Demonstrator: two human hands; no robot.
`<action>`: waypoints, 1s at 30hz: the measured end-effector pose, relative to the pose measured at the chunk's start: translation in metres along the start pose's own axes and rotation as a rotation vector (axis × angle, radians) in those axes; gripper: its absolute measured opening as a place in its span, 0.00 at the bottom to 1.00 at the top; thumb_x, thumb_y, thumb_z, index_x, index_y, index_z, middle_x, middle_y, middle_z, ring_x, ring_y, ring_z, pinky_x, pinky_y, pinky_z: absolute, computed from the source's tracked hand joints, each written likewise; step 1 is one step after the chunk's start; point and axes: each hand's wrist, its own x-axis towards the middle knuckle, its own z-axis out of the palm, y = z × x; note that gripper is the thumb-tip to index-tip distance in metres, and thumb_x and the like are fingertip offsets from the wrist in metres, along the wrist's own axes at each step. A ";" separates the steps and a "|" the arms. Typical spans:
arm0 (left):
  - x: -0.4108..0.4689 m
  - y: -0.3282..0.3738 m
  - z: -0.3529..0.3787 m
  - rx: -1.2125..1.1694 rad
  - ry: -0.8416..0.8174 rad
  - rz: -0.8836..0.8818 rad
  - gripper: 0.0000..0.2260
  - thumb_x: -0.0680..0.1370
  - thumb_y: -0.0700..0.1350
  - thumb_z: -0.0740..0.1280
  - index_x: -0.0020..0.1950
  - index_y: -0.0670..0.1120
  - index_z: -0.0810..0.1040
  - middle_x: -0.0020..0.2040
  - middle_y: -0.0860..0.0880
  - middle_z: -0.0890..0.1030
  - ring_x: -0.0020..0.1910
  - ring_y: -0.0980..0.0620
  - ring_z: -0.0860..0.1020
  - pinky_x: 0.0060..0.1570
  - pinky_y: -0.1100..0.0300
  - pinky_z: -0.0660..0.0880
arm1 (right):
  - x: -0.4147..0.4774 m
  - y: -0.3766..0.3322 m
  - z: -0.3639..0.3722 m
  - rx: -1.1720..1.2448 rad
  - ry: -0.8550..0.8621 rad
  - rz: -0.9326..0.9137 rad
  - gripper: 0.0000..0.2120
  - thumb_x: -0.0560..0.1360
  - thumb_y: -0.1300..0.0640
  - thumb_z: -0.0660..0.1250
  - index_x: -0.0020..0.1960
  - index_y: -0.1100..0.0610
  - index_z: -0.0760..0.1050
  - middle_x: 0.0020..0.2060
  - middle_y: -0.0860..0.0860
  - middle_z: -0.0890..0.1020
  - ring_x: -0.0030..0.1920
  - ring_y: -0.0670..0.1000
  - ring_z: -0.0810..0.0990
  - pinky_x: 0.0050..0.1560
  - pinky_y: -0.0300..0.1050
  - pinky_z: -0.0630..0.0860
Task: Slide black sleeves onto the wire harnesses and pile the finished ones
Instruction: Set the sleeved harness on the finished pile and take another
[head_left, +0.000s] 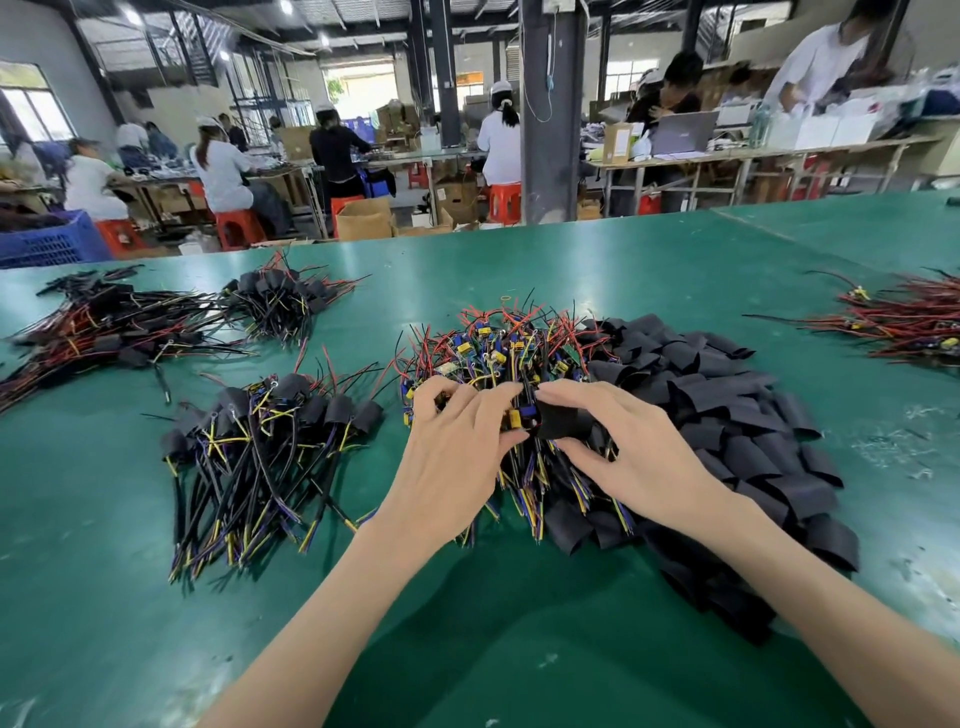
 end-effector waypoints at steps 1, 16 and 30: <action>0.000 -0.001 0.002 0.014 0.024 0.008 0.15 0.77 0.50 0.60 0.54 0.43 0.79 0.41 0.51 0.82 0.41 0.48 0.79 0.58 0.53 0.61 | 0.000 0.000 0.000 0.015 -0.004 -0.004 0.26 0.71 0.64 0.71 0.67 0.52 0.71 0.60 0.47 0.78 0.60 0.47 0.76 0.61 0.47 0.72; -0.002 -0.006 0.003 -0.158 0.049 -0.047 0.12 0.74 0.52 0.67 0.51 0.47 0.81 0.41 0.53 0.78 0.47 0.52 0.71 0.65 0.52 0.56 | 0.001 -0.001 -0.005 0.211 -0.077 0.110 0.25 0.70 0.63 0.73 0.63 0.47 0.71 0.56 0.35 0.79 0.58 0.33 0.75 0.55 0.25 0.67; -0.004 -0.008 0.004 -0.113 0.099 0.035 0.24 0.71 0.58 0.70 0.62 0.46 0.75 0.58 0.53 0.80 0.61 0.55 0.72 0.70 0.44 0.50 | 0.001 -0.007 -0.003 0.171 -0.011 0.095 0.19 0.69 0.66 0.73 0.58 0.53 0.77 0.53 0.42 0.81 0.54 0.40 0.78 0.57 0.31 0.70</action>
